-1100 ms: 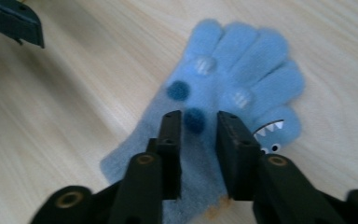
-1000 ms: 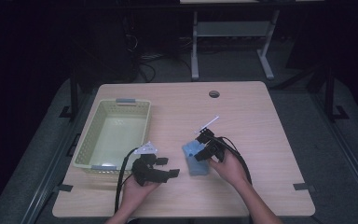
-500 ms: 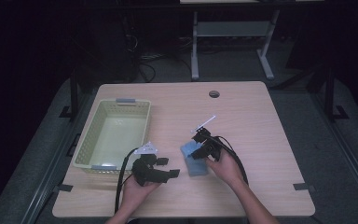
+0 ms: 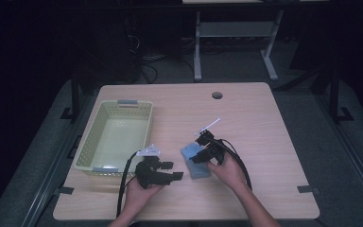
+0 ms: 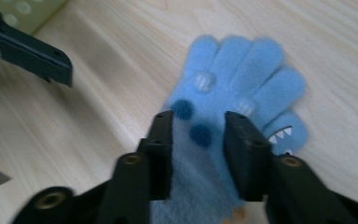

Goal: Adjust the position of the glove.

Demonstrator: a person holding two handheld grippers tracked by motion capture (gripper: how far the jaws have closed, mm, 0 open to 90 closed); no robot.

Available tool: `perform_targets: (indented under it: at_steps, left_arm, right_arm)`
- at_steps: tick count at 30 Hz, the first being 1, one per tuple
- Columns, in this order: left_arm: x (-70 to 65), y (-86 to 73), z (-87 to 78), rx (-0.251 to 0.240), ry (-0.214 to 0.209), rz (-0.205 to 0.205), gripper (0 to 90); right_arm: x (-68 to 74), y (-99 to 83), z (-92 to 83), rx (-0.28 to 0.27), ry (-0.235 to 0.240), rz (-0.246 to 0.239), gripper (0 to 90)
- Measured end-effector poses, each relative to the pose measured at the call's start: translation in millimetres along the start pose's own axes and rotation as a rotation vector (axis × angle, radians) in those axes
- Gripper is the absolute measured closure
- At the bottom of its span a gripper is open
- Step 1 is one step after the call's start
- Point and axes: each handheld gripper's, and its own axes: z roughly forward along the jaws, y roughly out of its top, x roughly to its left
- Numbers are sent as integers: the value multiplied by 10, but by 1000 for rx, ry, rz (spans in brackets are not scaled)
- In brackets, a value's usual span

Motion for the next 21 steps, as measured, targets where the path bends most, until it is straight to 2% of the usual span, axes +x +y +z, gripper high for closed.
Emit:
perform_targets:
  at_steps: [2,7,11,13,15,19,21]
  left_arm:
    - [12,2,16,-2,-10,-19,318]
    - [6,21,49,-16,-20,-63,327]
    - [5,33,99,-16,-30,-103,339]
    - [9,41,126,-19,-42,-130,343]
    - [36,48,160,-31,-70,-195,341]
    - [50,58,205,-32,-72,-259,344]
    - [46,64,233,-23,-64,-269,362]
  right_arm:
    - [-21,-35,-46,-23,14,23,515]
    - [-93,-147,-121,-60,67,81,429]
    - [-149,-216,-156,-84,84,103,413]
    - [-198,-276,-173,-103,120,153,409]
    - [-240,-339,-179,-117,143,194,409]
    - [-308,-442,-165,-122,164,247,415]
    - [-328,-460,-167,-126,169,254,420]
